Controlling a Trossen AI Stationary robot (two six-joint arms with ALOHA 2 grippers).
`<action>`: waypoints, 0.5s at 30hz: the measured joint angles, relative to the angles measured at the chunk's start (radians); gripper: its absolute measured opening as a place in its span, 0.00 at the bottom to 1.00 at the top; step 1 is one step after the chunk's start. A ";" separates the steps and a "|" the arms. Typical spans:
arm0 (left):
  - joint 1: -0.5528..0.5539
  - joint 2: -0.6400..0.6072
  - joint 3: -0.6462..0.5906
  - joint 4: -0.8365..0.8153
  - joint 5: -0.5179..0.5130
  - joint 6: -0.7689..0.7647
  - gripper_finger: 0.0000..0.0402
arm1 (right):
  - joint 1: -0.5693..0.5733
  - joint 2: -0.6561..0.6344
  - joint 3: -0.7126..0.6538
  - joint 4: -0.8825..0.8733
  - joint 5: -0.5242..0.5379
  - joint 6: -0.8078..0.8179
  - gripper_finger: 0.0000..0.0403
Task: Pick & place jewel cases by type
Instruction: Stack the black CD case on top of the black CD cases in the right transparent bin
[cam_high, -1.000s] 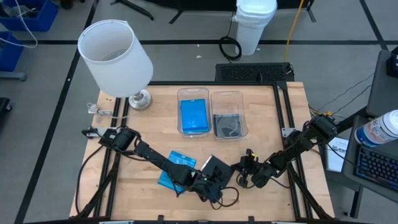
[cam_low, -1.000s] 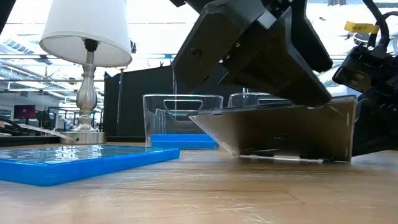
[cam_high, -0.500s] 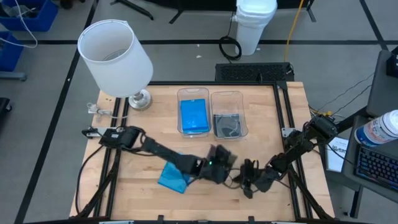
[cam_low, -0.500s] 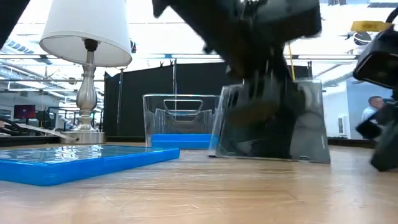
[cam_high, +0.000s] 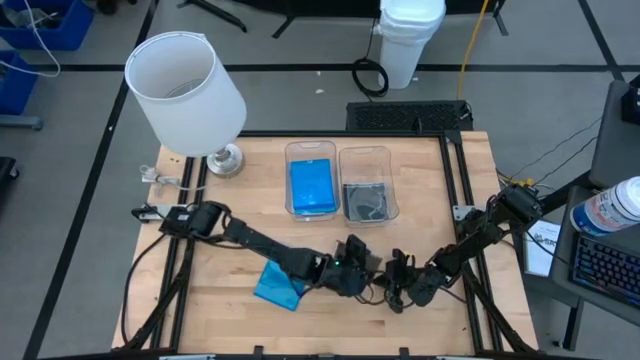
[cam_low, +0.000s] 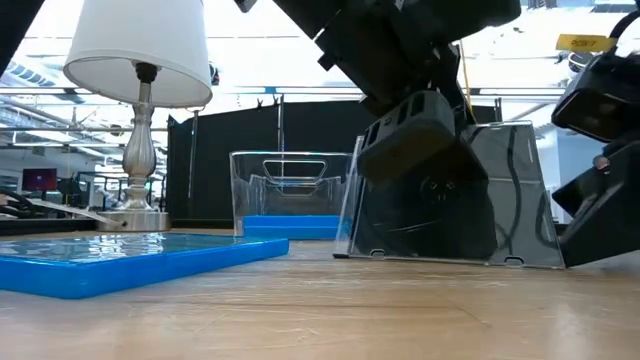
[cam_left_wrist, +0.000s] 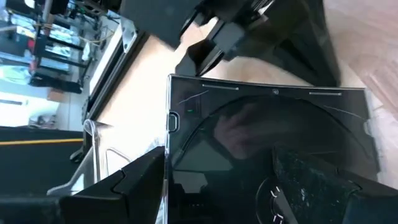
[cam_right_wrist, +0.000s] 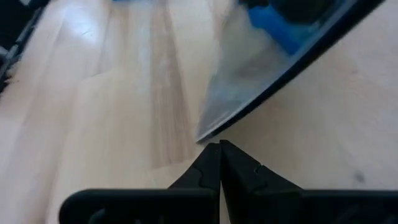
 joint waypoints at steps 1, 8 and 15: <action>-0.005 0.000 0.000 -0.002 0.000 0.002 0.71 | 0.000 0.000 0.000 -0.003 0.006 -0.001 0.00; -0.030 0.000 0.000 -0.004 -0.029 -0.005 0.71 | 0.000 0.000 -0.002 -0.015 0.028 -0.023 0.00; -0.047 0.000 0.000 -0.006 -0.032 -0.008 0.71 | -0.019 0.001 -0.005 -0.053 0.166 -0.174 0.00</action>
